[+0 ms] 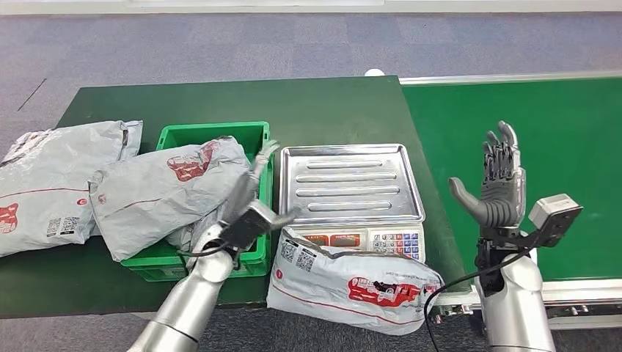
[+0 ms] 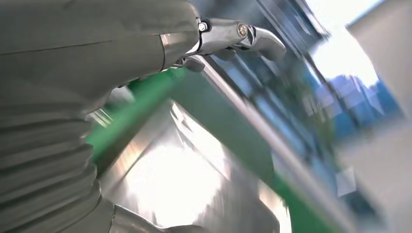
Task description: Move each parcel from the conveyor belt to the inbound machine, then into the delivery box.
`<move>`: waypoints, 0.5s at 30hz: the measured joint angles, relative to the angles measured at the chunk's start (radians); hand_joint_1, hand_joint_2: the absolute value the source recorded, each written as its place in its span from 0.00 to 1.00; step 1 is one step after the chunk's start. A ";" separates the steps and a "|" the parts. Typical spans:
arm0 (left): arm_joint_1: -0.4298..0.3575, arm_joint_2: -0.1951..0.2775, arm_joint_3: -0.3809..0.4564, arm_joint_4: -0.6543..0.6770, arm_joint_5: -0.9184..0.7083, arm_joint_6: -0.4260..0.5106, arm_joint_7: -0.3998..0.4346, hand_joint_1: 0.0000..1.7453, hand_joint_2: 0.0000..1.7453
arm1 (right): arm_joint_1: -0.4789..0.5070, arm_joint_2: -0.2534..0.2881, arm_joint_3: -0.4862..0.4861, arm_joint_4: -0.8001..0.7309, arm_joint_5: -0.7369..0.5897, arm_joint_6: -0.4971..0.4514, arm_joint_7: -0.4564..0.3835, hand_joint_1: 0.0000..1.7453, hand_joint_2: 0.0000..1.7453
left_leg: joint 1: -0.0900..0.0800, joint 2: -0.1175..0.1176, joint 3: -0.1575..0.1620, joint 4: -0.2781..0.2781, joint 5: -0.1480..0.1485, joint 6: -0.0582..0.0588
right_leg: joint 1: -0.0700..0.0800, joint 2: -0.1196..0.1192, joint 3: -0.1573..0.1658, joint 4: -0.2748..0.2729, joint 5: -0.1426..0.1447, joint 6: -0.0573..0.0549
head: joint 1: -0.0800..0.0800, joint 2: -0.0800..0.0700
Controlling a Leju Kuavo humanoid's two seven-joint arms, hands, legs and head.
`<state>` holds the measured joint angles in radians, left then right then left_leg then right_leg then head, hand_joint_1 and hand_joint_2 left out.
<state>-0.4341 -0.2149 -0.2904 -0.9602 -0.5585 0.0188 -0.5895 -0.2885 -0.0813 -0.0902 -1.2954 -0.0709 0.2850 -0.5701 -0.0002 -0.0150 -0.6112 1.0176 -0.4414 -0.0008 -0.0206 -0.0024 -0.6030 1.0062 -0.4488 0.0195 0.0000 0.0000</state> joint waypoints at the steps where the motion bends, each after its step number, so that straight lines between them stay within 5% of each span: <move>1: -0.014 -0.002 -0.040 0.024 -0.026 -0.080 -0.025 0.00 1.00 | -0.016 0.000 0.003 0.014 0.002 0.007 0.000 0.00 1.00 | 0.000 0.000 0.000 0.000 0.000 0.000 | 0.000 0.000 0.000 0.000 0.000 0.000 | 0.000 0.000; 4: -0.030 -0.011 -0.143 0.074 -0.027 -0.259 -0.096 0.00 1.00 | -0.064 0.000 0.013 0.061 0.007 0.019 0.001 0.00 1.00 | 0.000 0.002 0.000 0.000 0.000 0.000 | -0.001 0.003 0.000 0.000 0.001 0.001 | 0.000 0.000; 10: -0.040 -0.014 -0.222 0.104 0.028 -0.314 -0.110 0.00 1.00 | -0.101 0.000 0.021 0.109 0.008 0.023 0.001 0.00 1.00 | 0.000 0.002 0.000 0.000 0.000 0.000 | 0.000 0.002 -0.001 0.000 0.001 0.001 | 0.000 0.000; 15: -0.031 0.022 -0.289 0.025 0.246 -0.429 -0.111 0.00 1.00 | -0.103 -0.002 0.024 0.118 0.014 0.025 0.014 0.00 1.00 | 0.000 0.002 0.000 0.000 0.000 0.000 | 0.000 0.002 -0.001 0.000 0.001 0.001 | 0.000 0.000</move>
<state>-0.4653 -0.1934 -0.5789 -0.9356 -0.3127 -0.4098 -0.7009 -0.3916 -0.0831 -0.0666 -1.1778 -0.0567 0.3097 -0.5561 -0.0002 -0.0128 -0.6109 1.0175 -0.4415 -0.0007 -0.0205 0.0001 -0.6035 1.0062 -0.4482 0.0201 0.0000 0.0000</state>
